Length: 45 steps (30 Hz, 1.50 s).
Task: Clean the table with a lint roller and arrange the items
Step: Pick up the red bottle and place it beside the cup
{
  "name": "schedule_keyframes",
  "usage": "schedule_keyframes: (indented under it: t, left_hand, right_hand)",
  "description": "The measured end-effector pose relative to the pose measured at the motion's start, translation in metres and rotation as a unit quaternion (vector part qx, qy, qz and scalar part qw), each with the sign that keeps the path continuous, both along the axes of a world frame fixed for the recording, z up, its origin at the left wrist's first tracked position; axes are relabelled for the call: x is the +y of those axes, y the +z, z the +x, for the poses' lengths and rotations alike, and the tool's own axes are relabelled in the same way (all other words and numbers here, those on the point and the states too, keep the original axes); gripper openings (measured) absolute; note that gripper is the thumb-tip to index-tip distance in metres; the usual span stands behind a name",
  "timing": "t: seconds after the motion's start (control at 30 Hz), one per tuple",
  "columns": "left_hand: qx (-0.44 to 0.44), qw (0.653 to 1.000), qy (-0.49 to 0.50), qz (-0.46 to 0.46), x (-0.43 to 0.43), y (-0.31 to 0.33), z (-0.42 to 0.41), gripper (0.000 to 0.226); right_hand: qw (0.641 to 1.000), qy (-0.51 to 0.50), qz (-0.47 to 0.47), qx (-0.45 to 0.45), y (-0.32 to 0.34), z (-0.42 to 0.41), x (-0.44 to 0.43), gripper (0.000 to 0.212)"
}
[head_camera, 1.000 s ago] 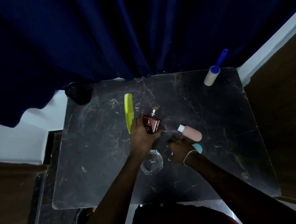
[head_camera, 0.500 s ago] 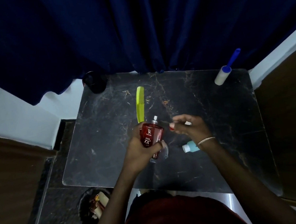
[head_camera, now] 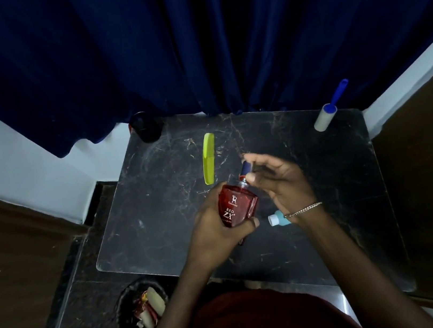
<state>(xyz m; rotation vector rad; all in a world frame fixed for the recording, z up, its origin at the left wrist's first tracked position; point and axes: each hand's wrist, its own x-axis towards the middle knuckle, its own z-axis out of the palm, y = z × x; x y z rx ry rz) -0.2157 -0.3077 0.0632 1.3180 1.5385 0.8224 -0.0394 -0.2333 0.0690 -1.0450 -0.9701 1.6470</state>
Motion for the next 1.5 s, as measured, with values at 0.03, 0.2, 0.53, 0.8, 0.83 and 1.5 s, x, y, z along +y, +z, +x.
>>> schedule_keyframes:
  t: [0.03, 0.2, 0.53, 0.8, 0.83, 1.5]
  left_hand:
    - [0.006, 1.000, 0.004, 0.000, -0.001, 0.001, 0.000, 0.095]
    - [0.046, 0.999, 0.023, 0.020, -0.005, 0.006, 0.000, 0.098]
    - [0.060, 0.997, 0.032, 0.041, -0.008, 0.004, -0.009, 0.094]
    - [0.045, 0.998, 0.043, 0.025, -0.003, 0.002, -0.045, 0.087]
    - [0.035, 0.998, 0.047, 0.023, -0.001, 0.002, -0.050, 0.087]
    - [-0.071, 0.997, 0.014, -0.035, 0.090, -0.089, -0.174, 0.076]
  right_hand:
    - [1.000, 0.001, 0.006, -0.015, 0.001, 0.000, 0.000, 0.049]
    - [0.999, 0.029, 0.031, -0.033, 0.001, -0.005, -0.005, 0.043]
    - [0.998, 0.003, 0.050, -0.048, -0.005, -0.021, -0.012, 0.029]
    - [0.993, -0.007, 0.049, -0.104, -0.004, -0.058, -0.007, 0.030]
    - [0.992, -0.001, 0.055, -0.113, -0.003, -0.064, -0.006, 0.031]
    - [0.932, 0.072, -0.037, -0.354, -0.080, -0.189, 0.062, 0.036]
